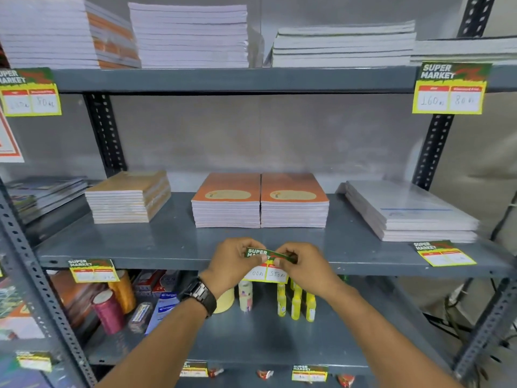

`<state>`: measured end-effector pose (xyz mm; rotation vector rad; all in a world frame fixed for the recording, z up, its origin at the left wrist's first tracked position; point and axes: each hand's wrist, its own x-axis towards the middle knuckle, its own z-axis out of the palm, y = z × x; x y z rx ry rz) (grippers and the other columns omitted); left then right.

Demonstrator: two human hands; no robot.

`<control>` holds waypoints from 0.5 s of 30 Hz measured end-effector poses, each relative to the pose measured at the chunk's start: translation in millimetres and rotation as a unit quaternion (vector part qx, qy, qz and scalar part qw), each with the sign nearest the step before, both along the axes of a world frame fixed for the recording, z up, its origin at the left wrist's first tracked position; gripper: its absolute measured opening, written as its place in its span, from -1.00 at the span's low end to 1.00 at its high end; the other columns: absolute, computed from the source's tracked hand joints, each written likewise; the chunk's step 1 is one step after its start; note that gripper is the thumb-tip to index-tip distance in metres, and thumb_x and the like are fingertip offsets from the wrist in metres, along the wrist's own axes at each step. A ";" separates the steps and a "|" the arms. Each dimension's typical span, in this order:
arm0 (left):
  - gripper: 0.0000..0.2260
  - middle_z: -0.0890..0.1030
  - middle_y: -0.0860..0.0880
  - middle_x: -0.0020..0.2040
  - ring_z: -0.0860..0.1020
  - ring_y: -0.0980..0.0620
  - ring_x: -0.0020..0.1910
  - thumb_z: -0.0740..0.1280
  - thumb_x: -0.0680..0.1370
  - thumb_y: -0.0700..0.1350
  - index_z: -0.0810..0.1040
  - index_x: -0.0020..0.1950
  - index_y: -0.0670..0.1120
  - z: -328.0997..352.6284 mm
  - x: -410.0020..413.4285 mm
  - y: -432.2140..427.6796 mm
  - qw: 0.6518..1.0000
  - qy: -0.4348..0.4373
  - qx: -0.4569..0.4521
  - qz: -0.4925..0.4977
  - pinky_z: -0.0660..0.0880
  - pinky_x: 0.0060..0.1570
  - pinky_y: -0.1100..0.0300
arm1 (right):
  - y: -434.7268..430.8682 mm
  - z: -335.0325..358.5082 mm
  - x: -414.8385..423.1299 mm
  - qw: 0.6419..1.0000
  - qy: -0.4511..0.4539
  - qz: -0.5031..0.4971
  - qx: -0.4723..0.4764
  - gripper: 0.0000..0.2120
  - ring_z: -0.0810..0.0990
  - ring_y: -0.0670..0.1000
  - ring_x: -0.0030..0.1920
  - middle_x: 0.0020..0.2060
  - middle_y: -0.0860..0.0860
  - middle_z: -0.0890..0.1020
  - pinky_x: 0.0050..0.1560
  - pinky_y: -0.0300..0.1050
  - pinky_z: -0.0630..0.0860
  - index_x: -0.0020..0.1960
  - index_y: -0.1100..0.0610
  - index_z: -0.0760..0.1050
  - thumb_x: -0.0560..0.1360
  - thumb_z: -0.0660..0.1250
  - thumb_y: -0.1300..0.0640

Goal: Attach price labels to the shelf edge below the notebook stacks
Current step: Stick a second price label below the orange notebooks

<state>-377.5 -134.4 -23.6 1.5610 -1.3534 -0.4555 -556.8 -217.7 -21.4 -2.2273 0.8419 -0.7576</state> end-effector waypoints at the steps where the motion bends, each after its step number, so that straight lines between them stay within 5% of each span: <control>1: -0.91 0.72 0.05 -0.22 0.65 0.09 -0.24 0.53 0.40 -0.14 0.69 -0.15 0.02 -4.5 -2.6 1.0 1.000 -0.016 0.001 0.015 0.58 -0.18 0.12 | 2.3 -3.1 0.8 1.000 0.007 -0.007 -0.012 -0.94 0.59 -0.11 -0.23 -0.28 -0.09 0.67 -0.20 -0.20 0.49 -0.14 -0.01 0.63 0.47 0.40 0.14; 7: -0.93 0.70 0.11 -0.21 0.62 0.19 -0.21 0.49 0.42 -0.10 0.65 -0.14 0.03 -23.0 -14.2 5.9 0.992 -0.083 0.009 0.094 0.50 -0.18 0.30 | 16.6 -12.5 7.1 0.995 0.029 -0.053 -0.079 -0.92 0.61 -0.05 -0.18 -0.21 -0.07 0.70 -0.11 -0.10 0.56 -0.07 0.01 0.60 0.48 0.36 0.16; 15: -0.92 0.72 0.07 -0.15 0.64 0.08 -0.17 0.43 0.47 -0.07 0.64 -0.05 0.01 -28.4 -18.7 10.3 0.983 -0.153 -0.001 0.105 0.56 -0.12 0.14 | 26.1 -25.8 12.3 0.988 0.037 -0.095 -0.114 -0.89 0.63 0.11 -0.16 -0.19 0.02 0.71 -0.13 0.01 0.56 -0.02 0.03 0.58 0.49 0.32 0.15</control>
